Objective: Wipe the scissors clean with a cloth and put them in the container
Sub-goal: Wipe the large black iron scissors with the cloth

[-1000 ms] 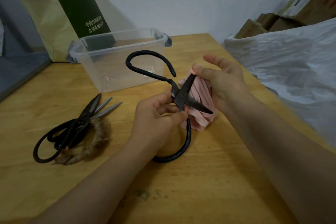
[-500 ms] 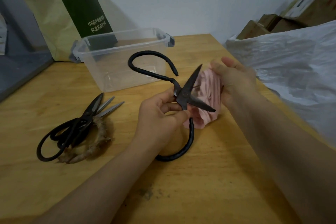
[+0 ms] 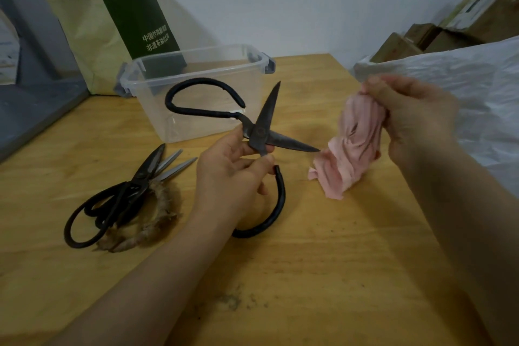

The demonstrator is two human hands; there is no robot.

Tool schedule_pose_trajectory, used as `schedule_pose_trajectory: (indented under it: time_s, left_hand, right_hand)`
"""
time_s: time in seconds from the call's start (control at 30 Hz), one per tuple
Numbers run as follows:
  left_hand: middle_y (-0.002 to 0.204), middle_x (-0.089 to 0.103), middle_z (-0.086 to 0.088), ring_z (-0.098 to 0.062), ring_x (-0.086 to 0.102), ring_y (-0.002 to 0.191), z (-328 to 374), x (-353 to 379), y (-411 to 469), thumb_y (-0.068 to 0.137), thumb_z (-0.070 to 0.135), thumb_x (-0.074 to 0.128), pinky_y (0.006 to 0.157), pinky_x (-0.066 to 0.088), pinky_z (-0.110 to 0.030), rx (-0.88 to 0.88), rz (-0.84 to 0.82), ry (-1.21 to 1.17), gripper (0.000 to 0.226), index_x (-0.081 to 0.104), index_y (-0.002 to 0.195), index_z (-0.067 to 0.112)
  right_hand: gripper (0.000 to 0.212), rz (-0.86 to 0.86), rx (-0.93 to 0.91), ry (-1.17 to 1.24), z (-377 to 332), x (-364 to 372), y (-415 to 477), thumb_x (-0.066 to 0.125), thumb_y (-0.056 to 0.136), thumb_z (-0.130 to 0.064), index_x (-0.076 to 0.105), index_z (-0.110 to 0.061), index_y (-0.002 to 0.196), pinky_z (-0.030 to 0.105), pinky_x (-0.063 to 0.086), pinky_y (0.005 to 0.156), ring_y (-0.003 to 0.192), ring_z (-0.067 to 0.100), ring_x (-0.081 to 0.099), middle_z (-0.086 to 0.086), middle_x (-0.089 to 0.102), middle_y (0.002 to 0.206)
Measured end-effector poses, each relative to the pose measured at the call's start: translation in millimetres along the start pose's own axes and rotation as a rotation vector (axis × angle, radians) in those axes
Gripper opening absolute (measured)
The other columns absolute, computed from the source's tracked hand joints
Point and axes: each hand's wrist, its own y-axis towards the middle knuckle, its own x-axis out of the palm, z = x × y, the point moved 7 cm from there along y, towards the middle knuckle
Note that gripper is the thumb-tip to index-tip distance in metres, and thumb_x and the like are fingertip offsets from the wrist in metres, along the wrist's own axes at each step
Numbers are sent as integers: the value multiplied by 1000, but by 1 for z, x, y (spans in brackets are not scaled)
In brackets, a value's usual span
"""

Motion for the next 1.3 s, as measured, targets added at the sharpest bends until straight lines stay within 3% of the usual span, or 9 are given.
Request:
schedule_pose_trajectory:
  time_s: [0.17, 0.37, 0.6, 0.73, 0.8, 0.9, 1.07, 1.2, 1.3]
  left_hand:
    - [99, 68, -4, -5, 57, 45, -6, 3, -1, 80, -8, 67, 41, 45, -17, -40, 24, 28, 55, 53, 129, 15]
    - [87, 71, 10, 0, 69, 82, -6, 6, -3, 78, -8, 68, 61, 52, -15, -33, 46, 62, 55, 54, 104, 39]
    - [69, 68, 8, 1, 58, 53, -5, 1, 0, 80, -6, 65, 57, 47, -16, -2, 51, 131, 33, 66, 93, 24]
    - [69, 71, 7, -3, 62, 54, -5, 2, 0, 78, -9, 67, 47, 45, -17, -41, 18, 41, 47, 57, 82, 37]
    - [78, 72, 5, -10, 66, 65, -8, 1, 0, 77, -10, 69, 45, 46, -19, -61, 34, 11, 49, 56, 82, 37]
    - [94, 70, 5, -11, 68, 83, -8, 4, 2, 75, -9, 71, 55, 50, -18, -28, 42, 49, 49, 58, 94, 34]
    - [93, 71, 3, -2, 63, 68, -8, 3, 0, 78, -9, 66, 54, 46, -9, 6, 25, 79, 37, 65, 106, 15]
    - [91, 71, 9, 0, 67, 81, -8, 2, -1, 74, -14, 67, 54, 47, -9, 13, 9, 47, 43, 64, 90, 25]
    - [95, 68, 17, 5, 65, 91, -7, 3, 0, 71, -14, 70, 62, 52, -14, 14, 20, 65, 53, 60, 92, 34]
  right_hand:
    - [23, -374, -222, -329, -4, 63, -52, 78, 74, -15, 69, -21, 94, 12, 51, 67, 79, 0, 67, -7, 70, 86]
    - [10, -468, -619, -698, 11, 94, -69, 72, 81, -22, 75, -19, 91, 42, 51, 80, 88, 16, 62, -1, 66, 93]
    - [17, -710, -925, -816, 11, 109, -97, 61, 81, -17, 73, -6, 82, 40, 54, 68, 80, 23, 64, 5, 67, 86]
    - [9, -825, -586, -830, 21, 96, -78, 69, 84, -21, 74, -14, 87, 25, 54, 71, 87, 12, 63, -5, 67, 92]
    - [2, -714, -417, -743, 21, 83, -65, 71, 83, -21, 73, -20, 84, 18, 52, 71, 86, 6, 62, -9, 67, 88]
    - [4, -498, -581, -564, 2, 83, -65, 73, 81, -17, 74, -19, 84, 16, 49, 79, 85, 2, 62, -8, 68, 88]
    - [14, -712, -913, -776, 13, 111, -95, 64, 79, -14, 74, -9, 86, 35, 52, 79, 87, 19, 64, 3, 69, 91]
    - [7, -838, -640, -822, 26, 99, -83, 65, 86, -18, 72, -18, 86, 42, 56, 71, 78, 18, 66, -2, 68, 91]
    - [8, -679, -495, -879, 25, 84, -65, 62, 90, -19, 69, -20, 87, 43, 56, 71, 78, 19, 66, 0, 67, 89]
